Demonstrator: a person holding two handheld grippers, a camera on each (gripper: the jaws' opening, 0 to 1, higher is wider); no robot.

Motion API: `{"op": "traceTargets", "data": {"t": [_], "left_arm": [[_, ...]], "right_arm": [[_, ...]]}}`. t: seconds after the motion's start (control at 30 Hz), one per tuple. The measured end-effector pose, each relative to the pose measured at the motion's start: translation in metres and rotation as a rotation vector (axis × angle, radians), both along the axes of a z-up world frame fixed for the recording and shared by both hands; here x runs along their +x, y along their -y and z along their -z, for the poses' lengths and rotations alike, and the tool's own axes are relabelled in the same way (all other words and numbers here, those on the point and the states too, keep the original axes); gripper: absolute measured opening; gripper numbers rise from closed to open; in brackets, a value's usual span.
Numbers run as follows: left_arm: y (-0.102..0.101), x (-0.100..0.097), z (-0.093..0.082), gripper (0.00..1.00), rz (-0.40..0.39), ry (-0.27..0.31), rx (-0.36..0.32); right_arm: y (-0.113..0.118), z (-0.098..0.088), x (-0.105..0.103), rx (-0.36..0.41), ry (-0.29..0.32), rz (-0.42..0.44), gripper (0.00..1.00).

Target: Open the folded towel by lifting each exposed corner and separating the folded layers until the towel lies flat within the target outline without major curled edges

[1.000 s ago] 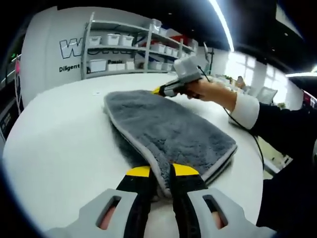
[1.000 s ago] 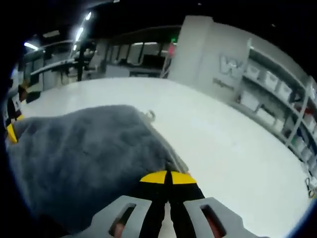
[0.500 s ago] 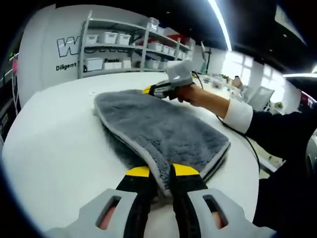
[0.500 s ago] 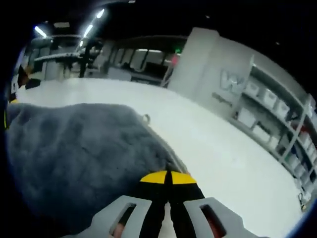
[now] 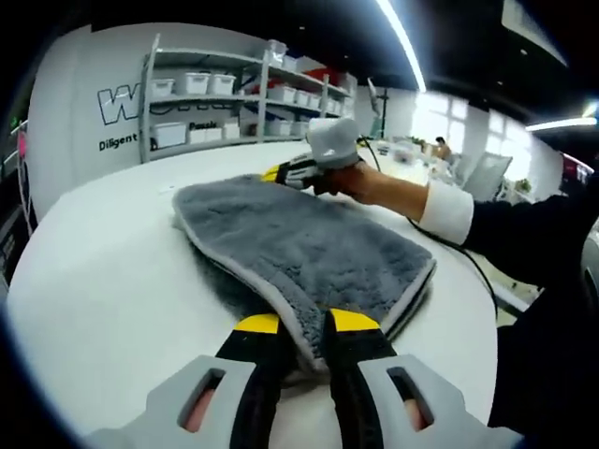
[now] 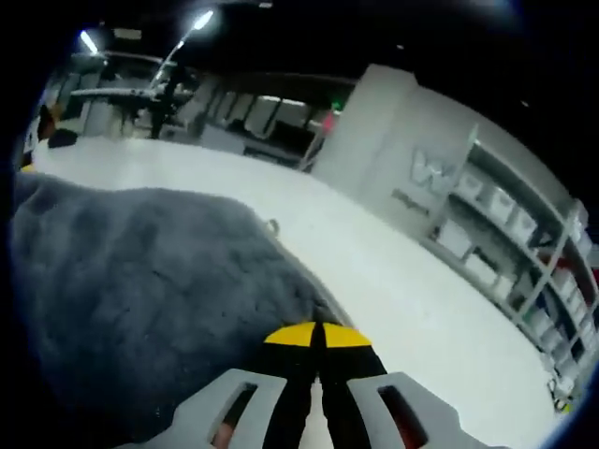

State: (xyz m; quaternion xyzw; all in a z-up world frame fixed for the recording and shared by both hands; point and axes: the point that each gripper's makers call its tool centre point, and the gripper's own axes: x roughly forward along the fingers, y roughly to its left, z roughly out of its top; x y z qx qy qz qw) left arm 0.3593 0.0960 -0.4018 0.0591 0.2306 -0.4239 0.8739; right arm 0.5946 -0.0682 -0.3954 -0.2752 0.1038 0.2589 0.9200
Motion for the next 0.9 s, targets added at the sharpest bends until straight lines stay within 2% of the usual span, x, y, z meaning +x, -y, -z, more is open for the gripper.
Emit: {"op": "traceTargets", "data": {"t": [0.1,0.23,0.3,0.43,0.53,0.6,0.73,0.83,0.87,0.9], "left_arm": [[-0.001,0.002,-0.002,0.17,-0.002,-0.008,-0.026],[0.000,0.002,-0.003,0.17,0.010,-0.005,-0.034],[0.000,0.003,-0.003,0.18,0.009,-0.011,-0.036],[0.000,0.002,-0.003,0.18,0.010,0.002,-0.026],[0.000,0.002,-0.003,0.18,0.009,0.005,-0.024],[0.000,0.001,-0.004,0.19,0.008,0.011,-0.016],[-0.002,0.001,-0.006,0.19,0.009,0.017,-0.018],[-0.003,0.003,-0.007,0.19,0.002,0.012,-0.037],[-0.003,0.004,-0.009,0.19,-0.002,0.009,-0.044],[-0.003,0.004,-0.010,0.19,-0.005,0.008,-0.048]], "right_arm": [[0.002,-0.004,0.003,0.025,0.014,0.002,0.00],[0.000,-0.011,-0.003,0.054,0.027,-0.011,0.00],[-0.004,-0.014,-0.009,0.071,0.023,-0.011,0.00],[-0.011,-0.018,-0.035,0.075,0.027,-0.026,0.00],[-0.014,-0.027,-0.034,0.084,0.044,-0.036,0.00],[-0.019,-0.033,-0.040,0.104,0.049,-0.048,0.00],[-0.027,-0.047,-0.070,0.138,0.061,-0.079,0.00],[-0.038,-0.056,-0.081,0.205,0.033,-0.129,0.00],[-0.045,-0.054,-0.104,0.235,0.015,-0.152,0.00],[-0.047,-0.055,-0.110,0.245,0.014,-0.161,0.02]]}}
